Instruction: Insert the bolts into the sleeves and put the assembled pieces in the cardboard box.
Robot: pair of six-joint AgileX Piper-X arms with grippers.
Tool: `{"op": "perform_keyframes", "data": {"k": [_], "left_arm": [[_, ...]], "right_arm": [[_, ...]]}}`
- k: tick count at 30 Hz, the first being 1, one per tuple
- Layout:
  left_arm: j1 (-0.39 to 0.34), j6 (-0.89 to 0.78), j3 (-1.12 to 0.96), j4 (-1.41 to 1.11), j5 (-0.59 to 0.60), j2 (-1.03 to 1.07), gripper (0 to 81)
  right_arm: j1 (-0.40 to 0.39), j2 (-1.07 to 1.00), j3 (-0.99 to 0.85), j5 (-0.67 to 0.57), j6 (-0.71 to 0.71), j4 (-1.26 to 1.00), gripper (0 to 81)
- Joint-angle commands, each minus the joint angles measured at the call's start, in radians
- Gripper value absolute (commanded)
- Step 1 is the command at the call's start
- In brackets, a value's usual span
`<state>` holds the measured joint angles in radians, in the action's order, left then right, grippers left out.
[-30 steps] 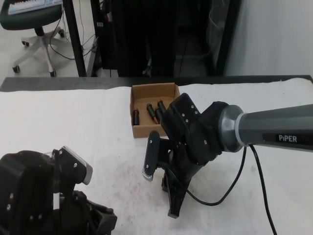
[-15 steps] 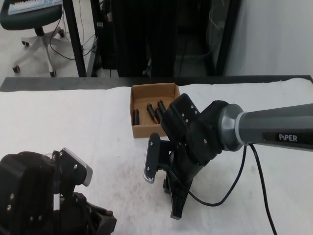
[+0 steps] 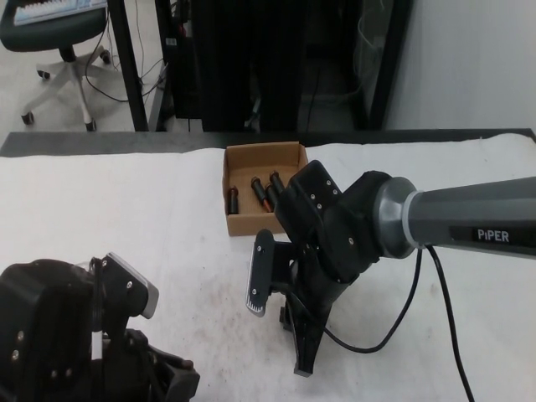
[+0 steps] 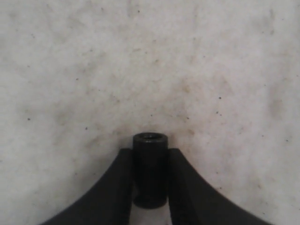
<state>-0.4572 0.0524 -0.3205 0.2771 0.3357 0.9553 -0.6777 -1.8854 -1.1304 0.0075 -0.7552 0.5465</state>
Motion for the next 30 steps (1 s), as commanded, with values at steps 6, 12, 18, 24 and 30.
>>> {"op": "perform_keyframes", "data": {"k": [6,12,18,24,30], "left_arm": [[0.003,0.001,-0.01,-0.004,0.003,-0.001,0.3],[0.003,0.001,-0.023,0.021,0.032,-0.001,0.3],[0.003,0.043,-0.12,0.198,-0.034,0.025,0.3],[0.003,0.104,-0.255,0.264,-0.082,0.227,0.3],[0.003,0.176,-0.451,0.442,-0.156,0.489,0.3]], "right_arm": [[0.0,-0.01,0.006,0.017,-0.008,0.034,0.8],[0.0,-0.01,0.006,0.017,0.002,0.035,0.8],[0.002,-0.01,0.006,0.017,0.013,0.018,0.8],[0.002,-0.01,0.006,0.017,0.079,0.015,0.8],[0.002,-0.006,0.006,0.017,0.11,0.027,0.8]]}}
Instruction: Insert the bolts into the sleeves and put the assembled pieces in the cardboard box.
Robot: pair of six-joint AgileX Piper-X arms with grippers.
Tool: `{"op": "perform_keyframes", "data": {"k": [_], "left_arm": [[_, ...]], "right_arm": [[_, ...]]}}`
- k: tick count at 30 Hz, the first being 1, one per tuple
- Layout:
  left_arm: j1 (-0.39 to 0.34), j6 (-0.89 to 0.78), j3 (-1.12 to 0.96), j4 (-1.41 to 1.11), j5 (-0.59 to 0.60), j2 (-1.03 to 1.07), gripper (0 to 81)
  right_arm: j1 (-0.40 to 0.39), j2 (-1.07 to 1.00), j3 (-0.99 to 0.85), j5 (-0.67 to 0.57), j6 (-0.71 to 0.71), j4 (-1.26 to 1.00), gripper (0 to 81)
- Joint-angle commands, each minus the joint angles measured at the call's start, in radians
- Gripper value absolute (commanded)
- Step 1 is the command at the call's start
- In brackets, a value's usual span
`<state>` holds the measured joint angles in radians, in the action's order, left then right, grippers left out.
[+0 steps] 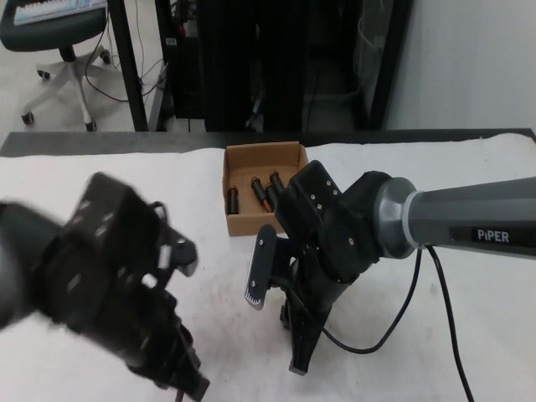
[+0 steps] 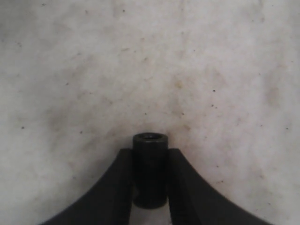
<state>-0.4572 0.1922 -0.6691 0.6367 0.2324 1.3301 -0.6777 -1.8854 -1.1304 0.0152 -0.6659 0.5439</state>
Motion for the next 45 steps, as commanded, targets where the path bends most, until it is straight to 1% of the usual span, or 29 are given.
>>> {"op": "perform_keyframes", "data": {"k": [1,6,9,11,13,18,20,24,29,33,36,39,40,45], "left_arm": [[0.003,0.045,-0.135,0.103,-0.064,0.144,0.3],[0.003,0.077,-0.248,0.17,-0.135,0.279,0.3],[0.003,0.077,-0.267,0.17,-0.171,0.316,0.3],[0.003,0.077,-0.268,0.158,-0.173,0.321,2.0],[0.005,0.075,-0.266,0.155,-0.173,0.321,6.3],[0.019,0.031,-0.266,0.155,-0.173,0.321,25.6],[0.024,0.023,-0.266,0.155,-0.173,0.321,29.9],[0.026,0.006,-0.266,0.162,-0.171,0.321,30.5],[0.026,-0.021,-0.266,0.161,-0.155,0.311,30.5],[0.026,-0.071,-0.266,0.162,-0.07,0.308,30.5],[0.026,-0.078,-0.263,0.152,-0.086,0.308,30.5],[0.026,-0.103,-0.26,0.173,-0.164,0.308,30.5],[0.026,-0.107,-0.26,0.177,-0.174,0.308,30.5],[0.026,-0.151,-0.26,0.178,-0.173,0.308,30.5]], "right_arm": [[0.002,-0.006,0.006,0.009,0.025,0.03,0.8],[0.002,-0.006,0.006,0.009,0.046,0.03,0.8],[0.002,-0.001,0.006,0.009,0.048,0.03,0.8],[0.006,-0.001,0.006,0.009,0.059,0.03,0.8],[0.014,-0.001,0.006,0.009,0.076,0.03,0.8],[0.053,-0.001,0.006,0.009,0.098,0.039,0.8],[0.068,-0.001,0.006,0.009,0.098,0.05,0.8],[0.087,-0.001,0.006,0.009,0.098,0.068,0.8],[0.089,-0.001,0.006,0.009,0.088,0.06,0.8],[0.089,-0.001,0.006,0.009,0.086,0.046,0.8],[0.089,-0.001,0.006,0.009,0.083,0.045,0.8],[0.092,-0.001,0.006,0.009,0.083,0.045,0.8],[0.093,-0.001,0.006,0.009,0.083,0.045,0.8],[0.096,-0.001,0.006,0.009,0.08,0.045,0.8]]}}
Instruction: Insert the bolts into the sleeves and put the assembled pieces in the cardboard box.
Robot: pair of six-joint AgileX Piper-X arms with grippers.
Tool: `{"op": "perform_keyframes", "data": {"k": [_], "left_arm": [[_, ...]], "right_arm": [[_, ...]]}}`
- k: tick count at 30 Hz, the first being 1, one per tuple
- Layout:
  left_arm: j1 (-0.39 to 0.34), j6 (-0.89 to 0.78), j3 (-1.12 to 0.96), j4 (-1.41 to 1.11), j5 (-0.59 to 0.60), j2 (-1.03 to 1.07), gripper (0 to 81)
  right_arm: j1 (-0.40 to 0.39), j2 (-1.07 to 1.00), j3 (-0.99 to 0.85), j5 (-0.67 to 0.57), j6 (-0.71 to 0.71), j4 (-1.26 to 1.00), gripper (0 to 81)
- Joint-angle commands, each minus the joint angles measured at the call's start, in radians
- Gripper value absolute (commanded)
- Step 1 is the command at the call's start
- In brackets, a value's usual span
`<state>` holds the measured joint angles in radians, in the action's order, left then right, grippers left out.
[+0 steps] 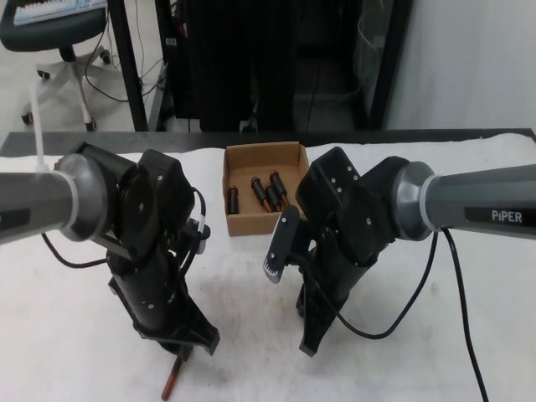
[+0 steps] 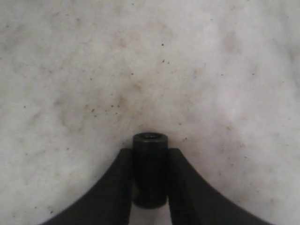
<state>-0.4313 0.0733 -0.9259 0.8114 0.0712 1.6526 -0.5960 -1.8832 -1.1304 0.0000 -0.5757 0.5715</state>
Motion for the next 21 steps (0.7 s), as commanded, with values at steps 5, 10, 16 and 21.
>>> {"op": "perform_keyframes", "data": {"k": [5,10,16,21], "left_arm": [[0.0,-0.058,-0.003,0.006,-0.003,-0.014,30.5],[0.0,-0.073,-0.003,0.006,-0.003,-0.01,30.5],[0.0,-0.1,-0.003,-0.006,0.028,0.0,30.5],[0.0,-0.096,-0.003,-0.02,0.028,-0.001,30.5]], "right_arm": [[0.014,-0.003,0.006,0.024,-0.024,0.017,0.8],[0.016,-0.003,0.006,0.024,-0.024,0.017,0.8],[0.016,-0.003,0.006,0.024,-0.024,0.017,0.8],[0.016,-0.003,0.006,0.024,-0.024,0.017,0.8]]}}
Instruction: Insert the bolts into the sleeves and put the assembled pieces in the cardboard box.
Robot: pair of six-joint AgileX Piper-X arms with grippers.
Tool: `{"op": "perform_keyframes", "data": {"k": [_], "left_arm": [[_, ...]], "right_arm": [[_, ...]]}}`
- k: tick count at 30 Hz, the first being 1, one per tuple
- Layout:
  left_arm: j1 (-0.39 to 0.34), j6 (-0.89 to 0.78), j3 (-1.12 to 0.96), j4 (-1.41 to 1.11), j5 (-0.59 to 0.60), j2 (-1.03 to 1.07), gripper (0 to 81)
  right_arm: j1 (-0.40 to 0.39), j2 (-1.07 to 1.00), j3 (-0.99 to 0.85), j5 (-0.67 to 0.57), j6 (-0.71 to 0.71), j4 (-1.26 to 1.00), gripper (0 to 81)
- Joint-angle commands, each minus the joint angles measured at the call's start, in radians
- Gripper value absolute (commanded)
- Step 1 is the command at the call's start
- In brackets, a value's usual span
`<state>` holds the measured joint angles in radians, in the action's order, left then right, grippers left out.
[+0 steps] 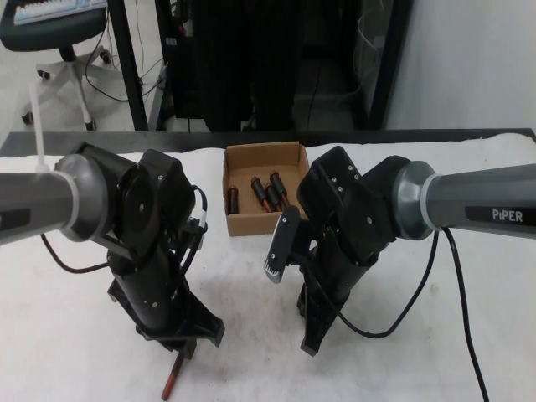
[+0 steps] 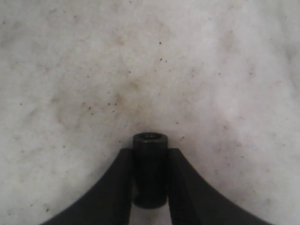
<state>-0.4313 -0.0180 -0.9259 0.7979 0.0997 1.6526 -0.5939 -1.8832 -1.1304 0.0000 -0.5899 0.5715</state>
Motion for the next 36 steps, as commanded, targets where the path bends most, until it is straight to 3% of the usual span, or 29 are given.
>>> {"op": "perform_keyframes", "data": {"k": [1,13,36], "left_arm": [[0.0,-0.004,-0.003,-0.002,-0.001,0.003,30.5],[0.0,-0.003,-0.003,0.014,-0.001,0.008,30.5],[0.0,0.018,-0.003,0.04,-0.001,0.08,30.5]], "right_arm": [[0.014,-0.003,0.006,0.024,-0.009,0.017,0.8],[0.017,0.101,0.006,0.029,-0.009,-0.111,0.8],[0.038,0.144,0.006,0.031,-0.016,-0.081,0.8]]}}
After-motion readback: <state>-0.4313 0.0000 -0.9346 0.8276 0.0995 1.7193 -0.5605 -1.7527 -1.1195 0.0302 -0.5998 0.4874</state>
